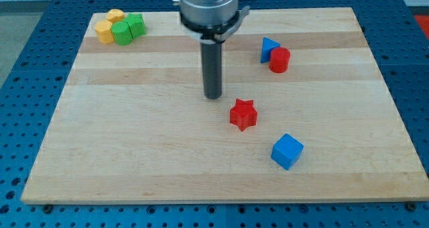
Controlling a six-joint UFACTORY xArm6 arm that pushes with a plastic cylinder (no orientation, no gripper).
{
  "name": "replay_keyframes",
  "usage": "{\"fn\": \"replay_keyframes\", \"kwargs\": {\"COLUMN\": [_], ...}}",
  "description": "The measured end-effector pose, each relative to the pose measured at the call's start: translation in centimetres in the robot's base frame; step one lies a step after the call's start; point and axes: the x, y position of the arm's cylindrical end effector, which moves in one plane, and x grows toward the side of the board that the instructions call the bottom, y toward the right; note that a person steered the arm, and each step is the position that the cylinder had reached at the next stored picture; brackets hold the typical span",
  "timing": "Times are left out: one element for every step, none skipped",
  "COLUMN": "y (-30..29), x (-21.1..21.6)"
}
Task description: Push the red star towards red circle
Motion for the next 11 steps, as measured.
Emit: {"fn": "replay_keyframes", "kwargs": {"y": [-1.9, -2.1, -1.7, -0.7, 0.7, 3.5, 6.4, 7.6, 9.5, 11.2, 11.9], "x": [3.3, 6.7, 7.9, 7.9, 6.9, 6.0, 5.6, 4.1, 3.0, 2.6, 1.6]}}
